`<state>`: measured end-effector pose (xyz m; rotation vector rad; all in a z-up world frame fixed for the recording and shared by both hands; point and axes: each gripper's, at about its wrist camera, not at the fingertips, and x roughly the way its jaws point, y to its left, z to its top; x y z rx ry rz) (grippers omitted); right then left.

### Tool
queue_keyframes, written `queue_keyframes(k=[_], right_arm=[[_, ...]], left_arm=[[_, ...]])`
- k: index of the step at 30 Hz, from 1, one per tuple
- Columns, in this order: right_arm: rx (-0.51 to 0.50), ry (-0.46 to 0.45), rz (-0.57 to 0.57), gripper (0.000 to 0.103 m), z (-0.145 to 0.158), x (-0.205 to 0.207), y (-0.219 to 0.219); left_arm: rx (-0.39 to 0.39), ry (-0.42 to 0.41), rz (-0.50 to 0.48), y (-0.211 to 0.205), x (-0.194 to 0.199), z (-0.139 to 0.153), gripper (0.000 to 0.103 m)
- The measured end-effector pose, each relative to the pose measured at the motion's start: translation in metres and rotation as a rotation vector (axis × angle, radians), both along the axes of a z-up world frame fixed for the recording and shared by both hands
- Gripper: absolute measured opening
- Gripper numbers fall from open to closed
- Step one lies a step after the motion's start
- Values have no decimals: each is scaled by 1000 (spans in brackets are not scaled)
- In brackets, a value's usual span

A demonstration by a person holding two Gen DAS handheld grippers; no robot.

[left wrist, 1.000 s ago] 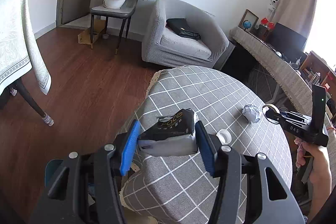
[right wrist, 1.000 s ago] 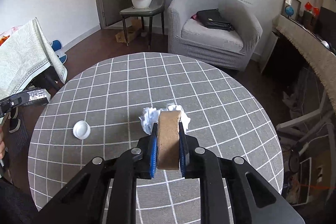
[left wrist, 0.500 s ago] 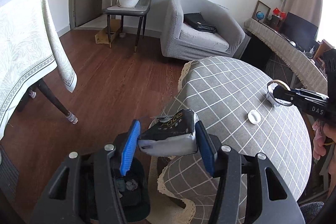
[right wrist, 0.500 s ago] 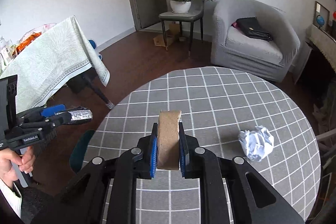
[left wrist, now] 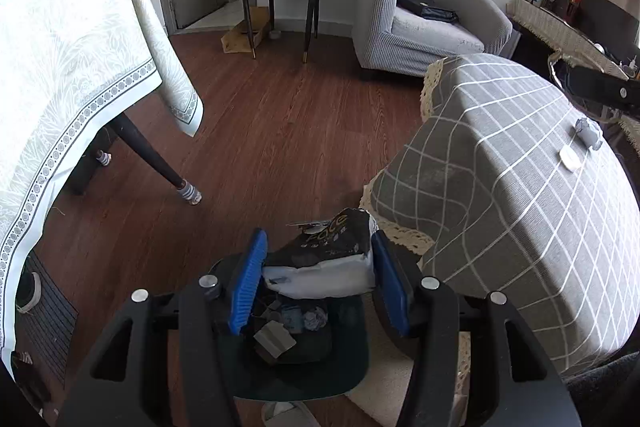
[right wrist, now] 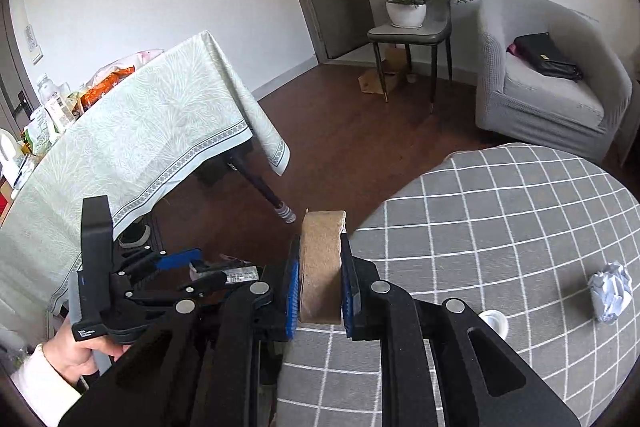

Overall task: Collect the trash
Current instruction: 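Carry the tissue pack and tape roll over the teal bin and open both tools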

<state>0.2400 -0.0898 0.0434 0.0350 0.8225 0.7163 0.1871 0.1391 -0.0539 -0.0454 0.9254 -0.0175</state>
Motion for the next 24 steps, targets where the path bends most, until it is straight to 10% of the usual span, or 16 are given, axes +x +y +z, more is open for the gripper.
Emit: queue_keyframes(k=[24], right_arm=[[-157,169,164,17,-89,-6,164]], left_arm=[[28,334,-1,73,-2,-124,66]])
